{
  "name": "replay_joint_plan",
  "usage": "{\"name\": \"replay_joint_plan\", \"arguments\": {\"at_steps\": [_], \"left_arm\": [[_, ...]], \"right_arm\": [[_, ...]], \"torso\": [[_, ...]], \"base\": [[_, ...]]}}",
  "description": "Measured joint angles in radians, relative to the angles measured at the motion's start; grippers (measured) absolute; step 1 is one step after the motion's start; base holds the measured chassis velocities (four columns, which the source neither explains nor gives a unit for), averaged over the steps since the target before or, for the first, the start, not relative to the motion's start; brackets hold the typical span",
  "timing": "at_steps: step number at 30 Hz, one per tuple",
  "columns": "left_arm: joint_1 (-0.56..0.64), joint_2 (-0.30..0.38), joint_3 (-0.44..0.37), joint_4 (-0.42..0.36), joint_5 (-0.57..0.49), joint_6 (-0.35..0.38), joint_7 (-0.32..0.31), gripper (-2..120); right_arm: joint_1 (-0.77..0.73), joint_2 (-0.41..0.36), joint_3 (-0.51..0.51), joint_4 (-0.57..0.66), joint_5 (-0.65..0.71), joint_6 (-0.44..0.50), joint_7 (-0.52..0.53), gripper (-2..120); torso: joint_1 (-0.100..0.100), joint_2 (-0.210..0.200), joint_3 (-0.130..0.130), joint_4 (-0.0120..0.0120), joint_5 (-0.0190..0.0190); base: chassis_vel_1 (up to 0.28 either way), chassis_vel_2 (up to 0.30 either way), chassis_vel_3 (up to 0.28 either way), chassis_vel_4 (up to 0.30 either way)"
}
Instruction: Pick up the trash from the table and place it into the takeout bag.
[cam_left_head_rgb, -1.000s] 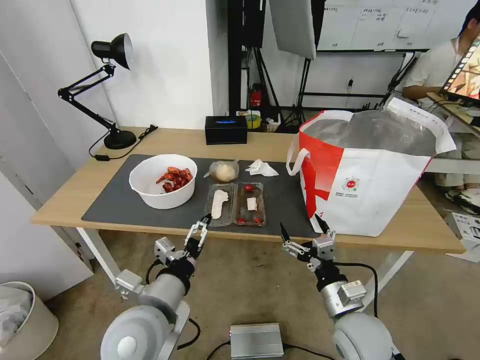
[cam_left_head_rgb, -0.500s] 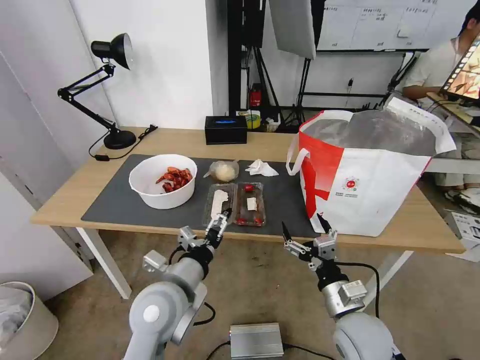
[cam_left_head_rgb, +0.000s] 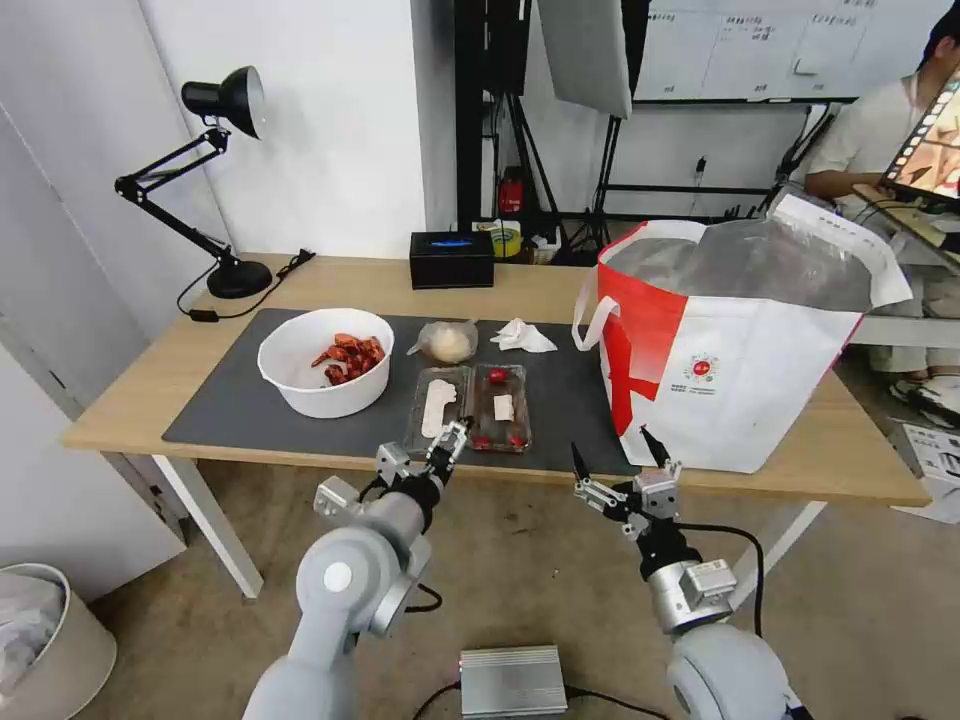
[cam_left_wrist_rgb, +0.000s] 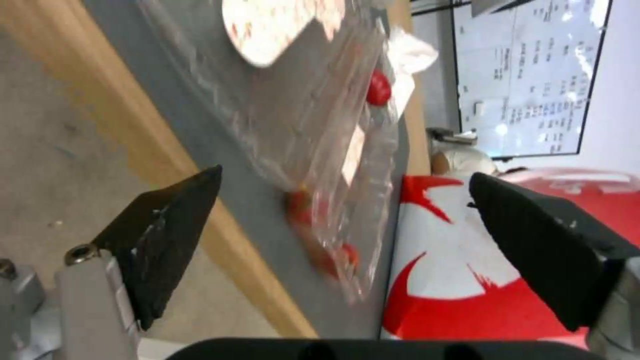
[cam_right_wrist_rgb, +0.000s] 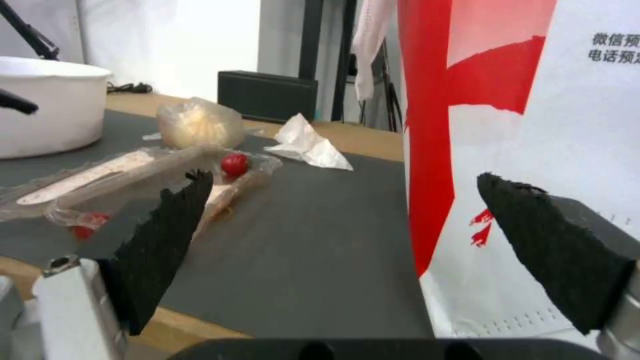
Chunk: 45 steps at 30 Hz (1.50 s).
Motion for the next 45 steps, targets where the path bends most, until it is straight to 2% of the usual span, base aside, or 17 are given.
{"name": "replay_joint_plan", "arguments": {"at_steps": [28,35,41,45], "left_arm": [[-0.037,-0.032,-0.003,0.043,0.032,-0.065,0.014,100],[-0.025,-0.033,-0.002,0.033,0.041,-0.075,0.053,100],[-0.005,-0.033,0.014,0.017,0.068,-0.088,0.156,100],[-0.001,-0.036,0.025,0.012,0.081,-0.089,0.175,100]], "right_arm": [[-0.014,0.015,0.006,-0.016,-0.011,0.008,0.006,100],[-0.01,0.019,0.004,-0.024,-0.016,0.008,0.007,100],[-0.01,0.024,0.002,-0.025,-0.02,0.009,0.007,100],[-0.01,0.025,0.001,-0.025,-0.021,0.01,0.008,100]], "torso": [[0.0,0.0,0.0,0.0,0.0],[0.0,0.0,0.0,0.0,0.0],[0.0,0.0,0.0,0.0,0.0],[0.0,0.0,0.0,0.0,0.0]], "base": [[0.0,0.0,0.0,0.0],[0.0,0.0,0.0,0.0],[0.0,0.0,0.0,0.0],[0.0,0.0,0.0,0.0]]}}
